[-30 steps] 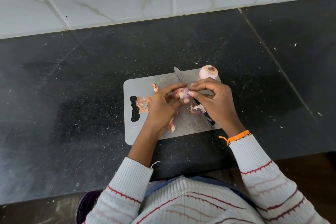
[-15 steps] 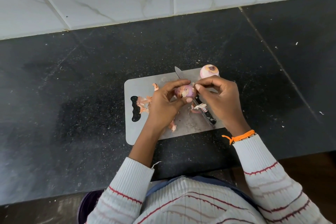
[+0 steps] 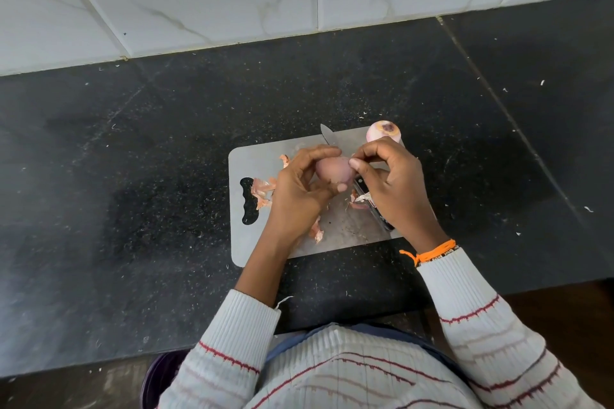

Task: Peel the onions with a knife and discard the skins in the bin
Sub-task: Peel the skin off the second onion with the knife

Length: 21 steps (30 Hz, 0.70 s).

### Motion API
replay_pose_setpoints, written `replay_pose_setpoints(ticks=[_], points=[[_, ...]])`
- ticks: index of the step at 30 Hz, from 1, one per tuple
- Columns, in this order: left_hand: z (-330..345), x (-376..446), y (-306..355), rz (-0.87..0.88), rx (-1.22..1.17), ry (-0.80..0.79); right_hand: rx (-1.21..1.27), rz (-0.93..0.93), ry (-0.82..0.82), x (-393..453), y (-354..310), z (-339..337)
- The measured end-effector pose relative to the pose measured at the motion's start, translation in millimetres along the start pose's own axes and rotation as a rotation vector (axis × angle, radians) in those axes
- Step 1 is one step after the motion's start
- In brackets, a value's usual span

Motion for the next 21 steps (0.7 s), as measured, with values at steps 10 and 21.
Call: replay_pose_setpoints(ticks=[10,21], points=[[1,0,3,0.057,-0.045,-0.044,-0.100,0.179,0.032,-2,20,-6],[4,2,3,0.037,-0.046,-0.088,0.629,0.516,-0.314,-12,7,16]])
Point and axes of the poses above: each hand's wrist, its own x-axis towards the middle knuckle, its own z-axis out of the palm, y = z × x, the point moved 6 cm from there along x, towards the middle knuckle, and after that the axes turned 7 degrees about y, right-handed, at the moved point
